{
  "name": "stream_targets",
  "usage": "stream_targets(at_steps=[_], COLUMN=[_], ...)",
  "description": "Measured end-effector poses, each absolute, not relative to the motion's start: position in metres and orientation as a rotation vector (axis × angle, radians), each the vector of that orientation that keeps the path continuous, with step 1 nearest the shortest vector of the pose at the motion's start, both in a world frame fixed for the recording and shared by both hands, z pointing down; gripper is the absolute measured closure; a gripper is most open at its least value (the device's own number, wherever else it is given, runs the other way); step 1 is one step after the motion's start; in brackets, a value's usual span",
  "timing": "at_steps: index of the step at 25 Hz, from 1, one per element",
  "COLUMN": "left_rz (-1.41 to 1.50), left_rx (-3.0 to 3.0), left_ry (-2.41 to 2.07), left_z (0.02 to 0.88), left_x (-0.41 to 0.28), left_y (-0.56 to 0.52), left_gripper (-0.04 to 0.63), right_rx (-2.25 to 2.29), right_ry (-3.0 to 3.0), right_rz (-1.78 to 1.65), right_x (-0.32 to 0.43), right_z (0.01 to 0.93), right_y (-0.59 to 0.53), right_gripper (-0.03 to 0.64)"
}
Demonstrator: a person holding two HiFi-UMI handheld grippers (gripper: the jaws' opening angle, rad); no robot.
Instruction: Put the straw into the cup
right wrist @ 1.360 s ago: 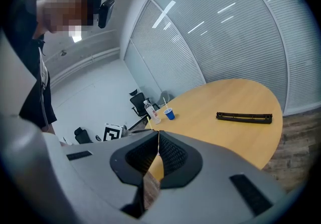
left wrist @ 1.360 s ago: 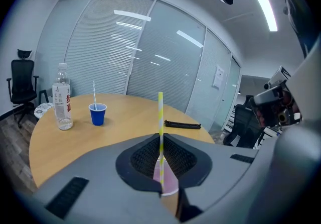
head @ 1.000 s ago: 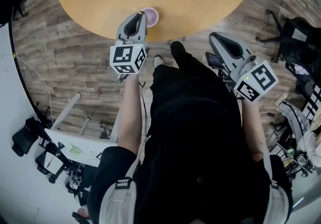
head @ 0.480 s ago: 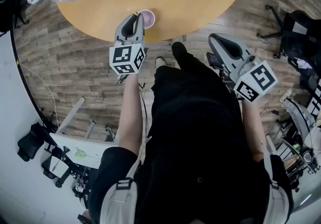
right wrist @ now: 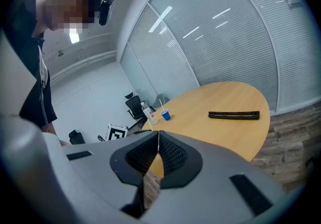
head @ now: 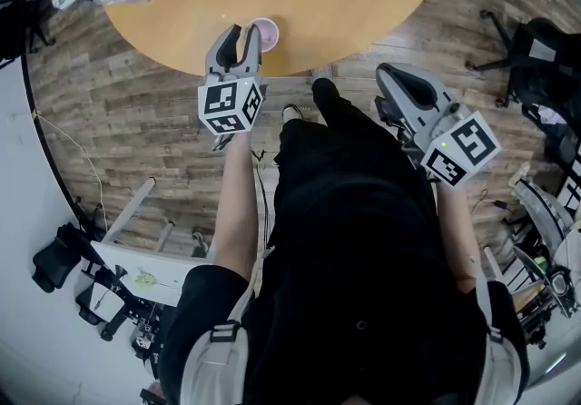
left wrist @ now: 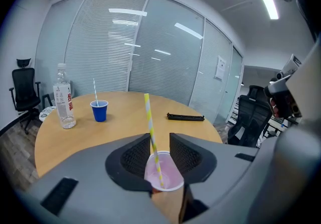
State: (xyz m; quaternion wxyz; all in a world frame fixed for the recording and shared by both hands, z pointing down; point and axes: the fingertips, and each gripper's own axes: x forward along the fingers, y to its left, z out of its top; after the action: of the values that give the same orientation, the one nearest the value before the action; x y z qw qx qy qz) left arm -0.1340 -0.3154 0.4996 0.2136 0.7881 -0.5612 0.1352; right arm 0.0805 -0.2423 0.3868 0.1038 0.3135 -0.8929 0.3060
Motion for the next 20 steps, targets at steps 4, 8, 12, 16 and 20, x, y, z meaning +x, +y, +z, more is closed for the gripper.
stream_targets(at_steps=[4,8,12,16,20], left_rz=[0.378,0.383,0.386,0.398,0.383], left_rx=[2.166,2.149,2.143,2.129,2.123], left_ry=[-1.571,-1.57,-1.578,-1.583,-1.569], left_z=[0.501,0.504,0.505,0.508,0.505], left_x=[-0.138,-0.136,-0.137,-0.139,-0.142], left_y=[-0.315,-0.316,-0.313,-0.31,-0.304], left_gripper=[0.459,0.434,0.417,0.405,0.399], right_rx=[0.948,0.964,0.974,0.984,0.991], right_ry=[-2.636,-2.636,-2.638,-2.636,-2.644], right_rz=[0.905,0.903,0.897,0.889,0.871], right_x=[0.083,0.085,0.085,0.087,0.083], right_z=[0.385,0.384,0.383,0.383,0.377], right_y=[-0.241,-0.239,-0.232,-0.229,-0.222], right_gripper=[0.598,0.598,0.598,0.598,0.598])
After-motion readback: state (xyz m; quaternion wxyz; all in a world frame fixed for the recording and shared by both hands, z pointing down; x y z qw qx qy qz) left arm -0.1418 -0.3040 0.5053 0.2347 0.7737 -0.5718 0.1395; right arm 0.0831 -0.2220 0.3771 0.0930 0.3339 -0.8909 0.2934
